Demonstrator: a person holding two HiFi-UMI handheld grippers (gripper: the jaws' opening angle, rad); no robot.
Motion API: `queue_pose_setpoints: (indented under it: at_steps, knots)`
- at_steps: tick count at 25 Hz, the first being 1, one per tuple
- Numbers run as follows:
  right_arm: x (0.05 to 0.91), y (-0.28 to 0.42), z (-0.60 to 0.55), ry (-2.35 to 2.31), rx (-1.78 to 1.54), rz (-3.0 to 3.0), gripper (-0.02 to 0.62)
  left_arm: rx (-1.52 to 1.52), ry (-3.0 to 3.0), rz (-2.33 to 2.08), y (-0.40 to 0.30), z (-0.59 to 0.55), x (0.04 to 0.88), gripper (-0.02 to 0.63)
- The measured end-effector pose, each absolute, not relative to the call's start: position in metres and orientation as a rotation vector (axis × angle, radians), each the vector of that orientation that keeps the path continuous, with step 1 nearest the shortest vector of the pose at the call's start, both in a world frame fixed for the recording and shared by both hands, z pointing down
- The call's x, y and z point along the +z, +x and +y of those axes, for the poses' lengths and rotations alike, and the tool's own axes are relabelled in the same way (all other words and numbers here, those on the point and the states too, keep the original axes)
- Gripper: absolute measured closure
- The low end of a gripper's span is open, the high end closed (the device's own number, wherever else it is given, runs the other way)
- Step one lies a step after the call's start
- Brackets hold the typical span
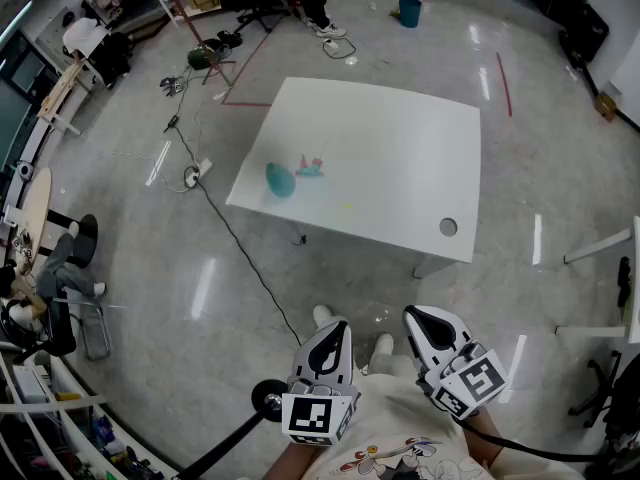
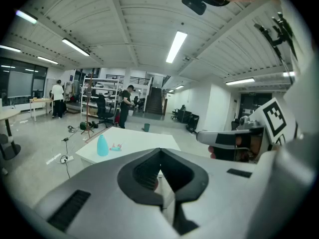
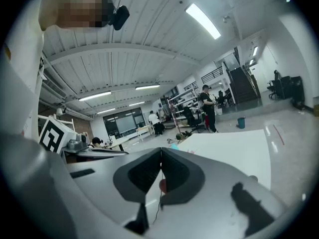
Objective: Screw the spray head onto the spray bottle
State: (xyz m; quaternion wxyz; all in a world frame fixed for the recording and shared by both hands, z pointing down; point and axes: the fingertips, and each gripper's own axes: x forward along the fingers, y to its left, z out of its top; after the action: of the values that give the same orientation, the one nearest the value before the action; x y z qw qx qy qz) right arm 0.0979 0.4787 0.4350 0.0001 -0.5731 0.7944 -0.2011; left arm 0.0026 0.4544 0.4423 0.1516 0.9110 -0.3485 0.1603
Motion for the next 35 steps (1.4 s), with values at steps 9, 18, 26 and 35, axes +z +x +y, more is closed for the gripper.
queue_pose_setpoints:
  at_steps: [9,18,26,35]
  knots:
    - [0.455,0.063,0.342,-1.810,-0.623,2.567,0.588,0.367,2.573,-0.999,-0.021,0.320,0.474,0.598]
    - [0.410,-0.019,0.128,-1.800,-0.539,2.640,0.588,0.295,2.672,-1.044,-0.100,0.101,0.466,0.598]
    - [0.445,-0.007,0.064,-1.817,-0.657,2.715,0.588,0.518,2.857,-1.172,-0.092,-0.010,0.595,0.149]
    - [0.494,0.021,0.031,-1.752,-0.766,2.881,0.588,0.542,2.686,-1.185,-0.062,-0.093,0.726,0.080]
